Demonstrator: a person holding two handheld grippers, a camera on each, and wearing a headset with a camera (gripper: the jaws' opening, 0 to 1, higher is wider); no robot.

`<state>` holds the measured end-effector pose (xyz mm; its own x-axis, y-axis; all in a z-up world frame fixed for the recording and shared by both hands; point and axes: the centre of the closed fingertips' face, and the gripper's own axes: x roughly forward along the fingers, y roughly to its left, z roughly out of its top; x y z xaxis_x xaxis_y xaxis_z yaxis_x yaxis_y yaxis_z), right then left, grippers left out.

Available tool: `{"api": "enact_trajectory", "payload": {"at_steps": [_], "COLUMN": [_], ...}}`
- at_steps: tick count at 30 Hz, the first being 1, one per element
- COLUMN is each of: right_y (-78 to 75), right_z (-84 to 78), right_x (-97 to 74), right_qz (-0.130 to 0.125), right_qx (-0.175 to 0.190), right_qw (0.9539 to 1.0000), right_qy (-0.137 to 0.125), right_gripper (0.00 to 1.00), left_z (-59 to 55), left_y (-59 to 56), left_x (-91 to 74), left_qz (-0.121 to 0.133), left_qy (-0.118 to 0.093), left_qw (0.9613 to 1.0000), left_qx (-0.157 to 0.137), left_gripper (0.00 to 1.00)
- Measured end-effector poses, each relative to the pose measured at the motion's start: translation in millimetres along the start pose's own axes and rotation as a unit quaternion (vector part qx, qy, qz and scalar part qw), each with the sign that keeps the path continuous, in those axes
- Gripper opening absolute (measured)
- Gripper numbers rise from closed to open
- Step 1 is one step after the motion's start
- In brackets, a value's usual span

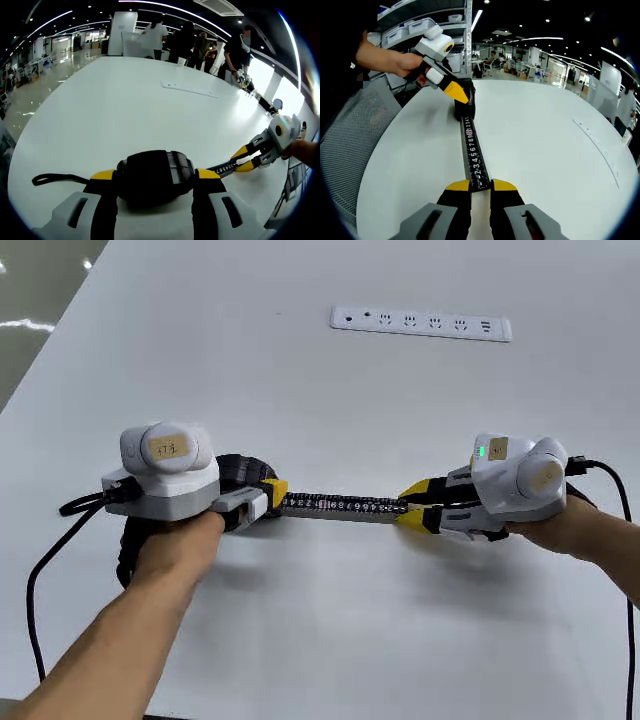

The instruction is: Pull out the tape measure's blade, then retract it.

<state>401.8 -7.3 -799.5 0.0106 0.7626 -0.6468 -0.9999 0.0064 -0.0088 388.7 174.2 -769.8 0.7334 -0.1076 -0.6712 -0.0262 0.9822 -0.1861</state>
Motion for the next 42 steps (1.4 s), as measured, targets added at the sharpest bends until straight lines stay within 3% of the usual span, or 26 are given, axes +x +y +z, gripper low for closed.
{"api": "enact_trajectory", "payload": {"at_steps": [20, 42], "right_y": [1.2, 3.3], "right_z": [9.0, 24.2], "right_x": [10.1, 32.4], "right_qz": [0.004, 0.014], "right_qx": [0.001, -0.001], "right_qw": [1.0, 0.9998], "right_qy": [-0.004, -0.015], "right_gripper": [0.11, 0.11], "left_z": [0.7, 0.6], "left_y": [-0.3, -0.3], "left_x": [0.1, -0.4], "left_qz": [-0.003, -0.007], "left_qy": [0.001, 0.003], "left_qw": [1.0, 1.0], "left_qx": [-0.001, -0.003], "left_gripper": [0.55, 0.55]}}
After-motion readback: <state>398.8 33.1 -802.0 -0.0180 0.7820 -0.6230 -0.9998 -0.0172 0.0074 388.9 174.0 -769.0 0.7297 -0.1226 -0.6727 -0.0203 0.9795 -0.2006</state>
